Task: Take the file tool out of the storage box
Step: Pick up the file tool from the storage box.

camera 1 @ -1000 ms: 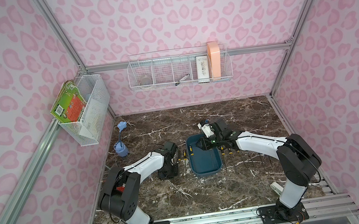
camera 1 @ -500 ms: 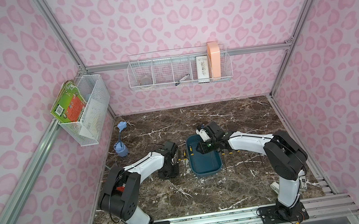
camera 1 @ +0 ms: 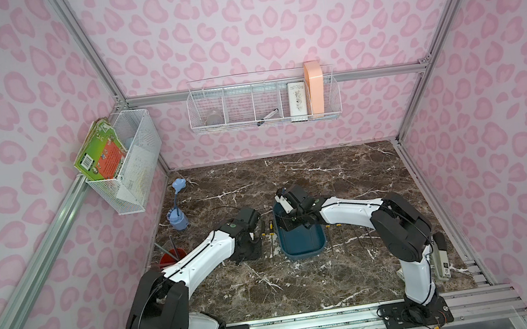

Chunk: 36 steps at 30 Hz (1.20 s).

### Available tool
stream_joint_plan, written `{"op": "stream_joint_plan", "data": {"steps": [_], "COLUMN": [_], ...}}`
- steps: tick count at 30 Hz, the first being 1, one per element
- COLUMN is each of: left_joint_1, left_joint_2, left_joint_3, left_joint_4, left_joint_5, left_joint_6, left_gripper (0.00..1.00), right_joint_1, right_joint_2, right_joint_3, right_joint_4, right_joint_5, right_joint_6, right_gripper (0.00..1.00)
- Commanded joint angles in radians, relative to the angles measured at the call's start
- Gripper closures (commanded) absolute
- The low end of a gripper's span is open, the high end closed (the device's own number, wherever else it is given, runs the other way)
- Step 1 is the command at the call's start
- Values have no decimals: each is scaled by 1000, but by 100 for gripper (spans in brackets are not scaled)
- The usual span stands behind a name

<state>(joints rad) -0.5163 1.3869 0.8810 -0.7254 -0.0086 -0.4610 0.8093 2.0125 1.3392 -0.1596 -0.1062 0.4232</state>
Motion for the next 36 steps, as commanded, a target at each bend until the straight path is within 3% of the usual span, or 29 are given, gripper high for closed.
{"op": "stream_joint_plan", "data": {"steps": [1, 10, 16, 21, 36], "left_joint_1": [-16, -24, -24, -32, -57], "left_joint_2": [-53, -196, -200, -149, -142], "left_joint_3": [-5, -49, -61, -58, -76], "left_joint_4": [3, 44, 69, 89, 142], "left_joint_5": [20, 22, 31, 59, 62], "left_joint_6": [10, -5, -4, -4, -5], "left_gripper": [72, 72, 72, 72, 72], "right_joint_1": [8, 7, 14, 7, 20], "right_joint_2": [24, 94, 101, 82, 28], "right_joint_3": [14, 101, 119, 93, 14], "right_joint_4": [-55, -135, -205, -138, 0], "right_joint_5": [95, 163, 280, 208, 179], "right_joint_6": [-6, -8, 14, -2, 37], "right_gripper": [60, 61, 63, 63, 65]}}
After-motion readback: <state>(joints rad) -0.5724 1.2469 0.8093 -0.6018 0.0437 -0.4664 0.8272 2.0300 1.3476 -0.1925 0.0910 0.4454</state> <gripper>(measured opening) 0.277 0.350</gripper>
